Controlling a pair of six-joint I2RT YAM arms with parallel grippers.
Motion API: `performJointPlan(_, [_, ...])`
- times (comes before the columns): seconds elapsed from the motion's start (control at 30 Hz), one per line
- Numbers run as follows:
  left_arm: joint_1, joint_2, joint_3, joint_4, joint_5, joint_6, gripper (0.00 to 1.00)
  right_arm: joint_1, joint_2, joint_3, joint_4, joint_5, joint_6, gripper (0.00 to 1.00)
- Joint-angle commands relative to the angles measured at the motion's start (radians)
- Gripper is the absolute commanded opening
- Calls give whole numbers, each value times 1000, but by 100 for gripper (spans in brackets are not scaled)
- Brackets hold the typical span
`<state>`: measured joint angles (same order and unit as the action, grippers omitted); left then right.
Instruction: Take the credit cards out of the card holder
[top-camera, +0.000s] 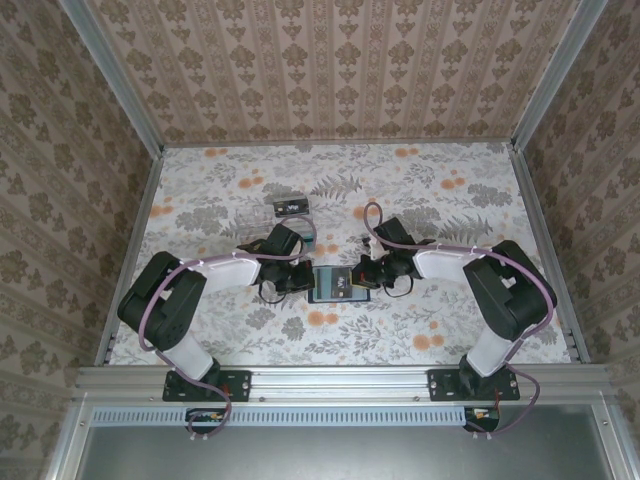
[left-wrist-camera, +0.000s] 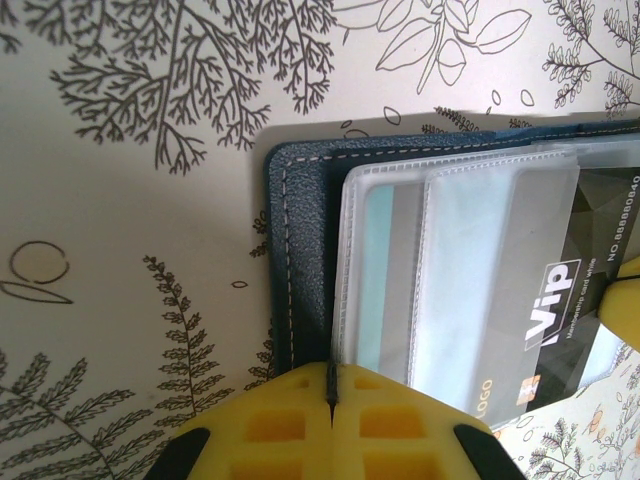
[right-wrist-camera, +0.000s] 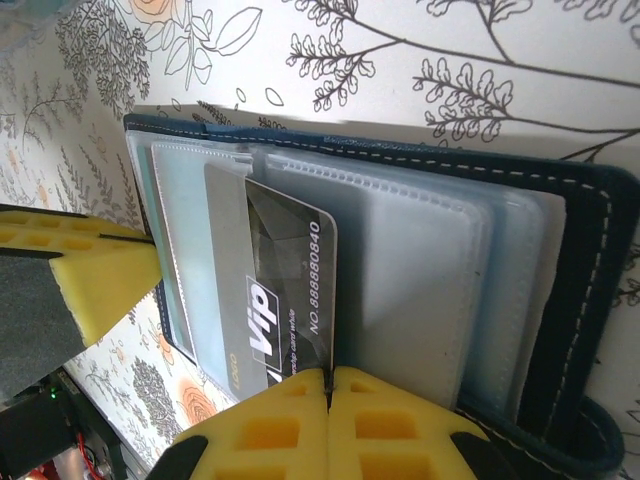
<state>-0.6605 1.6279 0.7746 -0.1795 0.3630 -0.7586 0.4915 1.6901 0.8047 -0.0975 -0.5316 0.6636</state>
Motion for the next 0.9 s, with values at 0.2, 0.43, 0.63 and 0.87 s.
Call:
performJointPlan(0.2, [-9, -77, 44, -150, -63, 36, 5, -8, 22, 3, 18, -29, -7, 0])
performJointPlan(0.43, [-64, -48, 132, -149, -32, 59, 6, -8, 52, 28, 24, -37, -10, 14])
performJointPlan(0.63, [-83, 43, 138, -121, -6, 54, 0, -8, 67, 27, 49, -45, 3, 26])
performJointPlan(0.87, [-83, 88, 122, -113, 6, 45, 0, -1, 93, 27, 79, -69, 22, 26])
